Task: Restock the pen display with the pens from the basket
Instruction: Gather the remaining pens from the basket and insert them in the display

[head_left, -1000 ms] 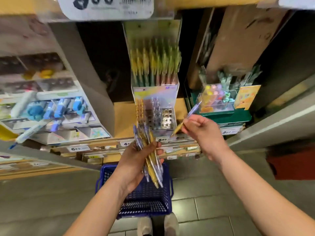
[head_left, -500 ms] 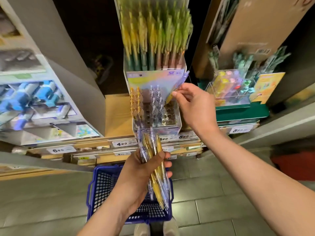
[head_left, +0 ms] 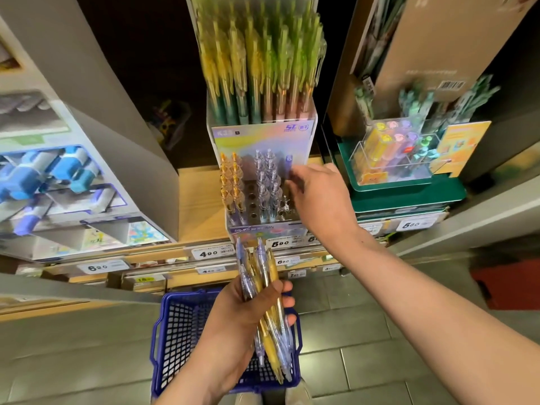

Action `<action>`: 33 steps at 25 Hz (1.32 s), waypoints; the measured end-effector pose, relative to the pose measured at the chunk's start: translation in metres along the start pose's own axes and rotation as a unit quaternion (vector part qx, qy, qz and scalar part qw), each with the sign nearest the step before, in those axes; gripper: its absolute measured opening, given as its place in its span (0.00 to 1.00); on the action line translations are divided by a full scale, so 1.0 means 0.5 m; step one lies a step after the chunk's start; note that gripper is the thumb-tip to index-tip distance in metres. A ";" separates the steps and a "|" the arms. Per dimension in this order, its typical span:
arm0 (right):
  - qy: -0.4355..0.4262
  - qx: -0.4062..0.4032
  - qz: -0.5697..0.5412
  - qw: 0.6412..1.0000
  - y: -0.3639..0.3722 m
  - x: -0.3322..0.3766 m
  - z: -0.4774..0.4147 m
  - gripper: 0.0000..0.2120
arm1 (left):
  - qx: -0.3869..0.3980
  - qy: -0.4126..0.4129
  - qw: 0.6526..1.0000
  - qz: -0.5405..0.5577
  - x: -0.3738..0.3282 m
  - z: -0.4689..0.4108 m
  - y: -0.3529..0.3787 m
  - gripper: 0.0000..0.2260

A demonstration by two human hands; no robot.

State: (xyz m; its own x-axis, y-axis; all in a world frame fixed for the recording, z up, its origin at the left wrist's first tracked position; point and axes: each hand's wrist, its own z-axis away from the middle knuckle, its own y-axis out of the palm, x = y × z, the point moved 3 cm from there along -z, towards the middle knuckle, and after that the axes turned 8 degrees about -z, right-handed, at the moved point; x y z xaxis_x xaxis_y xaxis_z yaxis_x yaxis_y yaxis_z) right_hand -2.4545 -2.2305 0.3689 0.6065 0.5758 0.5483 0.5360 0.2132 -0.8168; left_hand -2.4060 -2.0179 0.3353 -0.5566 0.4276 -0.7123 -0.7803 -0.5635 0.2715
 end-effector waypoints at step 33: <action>0.337 0.181 -0.473 0.793 -0.012 0.016 0.199 0.09 | -0.001 0.029 0.999 0.038 0.006 -0.023 0.002 0.11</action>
State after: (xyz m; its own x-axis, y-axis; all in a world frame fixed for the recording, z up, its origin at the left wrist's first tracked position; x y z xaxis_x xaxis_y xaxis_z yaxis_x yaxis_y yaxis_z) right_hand -2.5112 -2.1488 0.3605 0.2749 -0.5049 0.8182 0.8087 0.5817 0.0873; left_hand -2.4049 -2.0255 0.3260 -0.5962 0.3418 -0.7264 -0.7361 -0.5940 0.3246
